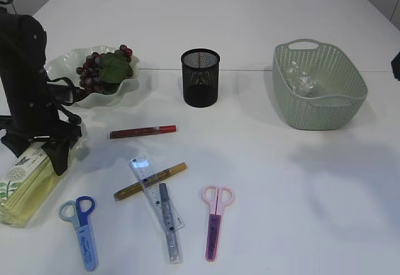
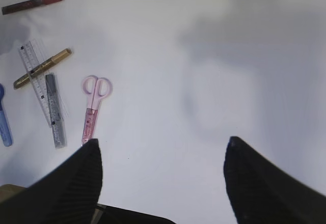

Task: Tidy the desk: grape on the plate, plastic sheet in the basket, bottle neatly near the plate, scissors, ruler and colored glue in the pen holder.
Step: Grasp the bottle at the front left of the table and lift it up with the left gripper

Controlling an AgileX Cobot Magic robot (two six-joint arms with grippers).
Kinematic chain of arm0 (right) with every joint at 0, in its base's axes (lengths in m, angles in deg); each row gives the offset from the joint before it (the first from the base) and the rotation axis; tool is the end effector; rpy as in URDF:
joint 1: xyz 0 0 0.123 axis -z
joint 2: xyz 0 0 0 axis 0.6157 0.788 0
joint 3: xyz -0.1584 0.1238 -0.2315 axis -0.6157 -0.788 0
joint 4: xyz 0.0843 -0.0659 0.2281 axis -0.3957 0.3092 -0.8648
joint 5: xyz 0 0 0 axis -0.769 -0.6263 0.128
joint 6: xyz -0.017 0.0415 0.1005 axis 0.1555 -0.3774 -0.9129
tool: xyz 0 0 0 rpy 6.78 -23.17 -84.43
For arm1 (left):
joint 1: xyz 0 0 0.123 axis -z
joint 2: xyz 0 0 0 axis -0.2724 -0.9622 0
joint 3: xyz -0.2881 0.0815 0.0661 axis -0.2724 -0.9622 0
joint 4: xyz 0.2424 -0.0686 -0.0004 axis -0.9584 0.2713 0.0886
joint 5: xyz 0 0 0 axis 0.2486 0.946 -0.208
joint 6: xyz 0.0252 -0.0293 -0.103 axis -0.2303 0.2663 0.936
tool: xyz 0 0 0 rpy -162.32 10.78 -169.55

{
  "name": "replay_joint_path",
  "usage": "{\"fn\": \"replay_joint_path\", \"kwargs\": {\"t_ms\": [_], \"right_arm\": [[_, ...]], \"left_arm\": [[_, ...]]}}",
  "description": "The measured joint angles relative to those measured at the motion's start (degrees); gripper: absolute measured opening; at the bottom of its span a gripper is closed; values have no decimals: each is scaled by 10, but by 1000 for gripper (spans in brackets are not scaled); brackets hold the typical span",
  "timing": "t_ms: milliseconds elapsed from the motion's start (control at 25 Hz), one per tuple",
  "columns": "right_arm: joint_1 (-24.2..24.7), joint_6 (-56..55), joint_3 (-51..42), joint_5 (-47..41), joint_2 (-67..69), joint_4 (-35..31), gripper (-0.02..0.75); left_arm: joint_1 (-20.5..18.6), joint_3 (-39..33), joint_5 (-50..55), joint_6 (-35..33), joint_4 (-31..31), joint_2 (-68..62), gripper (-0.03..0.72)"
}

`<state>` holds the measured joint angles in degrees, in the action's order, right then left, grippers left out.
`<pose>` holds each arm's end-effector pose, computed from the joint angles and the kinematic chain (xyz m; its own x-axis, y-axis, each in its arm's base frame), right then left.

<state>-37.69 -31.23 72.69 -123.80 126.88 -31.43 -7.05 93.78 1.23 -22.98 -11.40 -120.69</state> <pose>0.2278 0.0288 0.3734 -0.9112 0.0547 -0.4084 -0.0624 0.9614 0.2681 0.4077 -0.0641 0.1245 -0.9668 0.1674 0.1930 0.1678 0.9857 -0.0140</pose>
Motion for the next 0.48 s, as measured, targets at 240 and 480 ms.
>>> {"fn": "replay_joint_path", "kwargs": {"t_ms": [240, 480], "right_arm": [[0, 0, 0, 0, 0, 0, 575], [0, 0, 0, 0, 0, 0, 575]], "left_arm": [[0, 0, 0, 0, 1, 0, 443], [0, -1, -6, 6, 9, 7, 440]]}}
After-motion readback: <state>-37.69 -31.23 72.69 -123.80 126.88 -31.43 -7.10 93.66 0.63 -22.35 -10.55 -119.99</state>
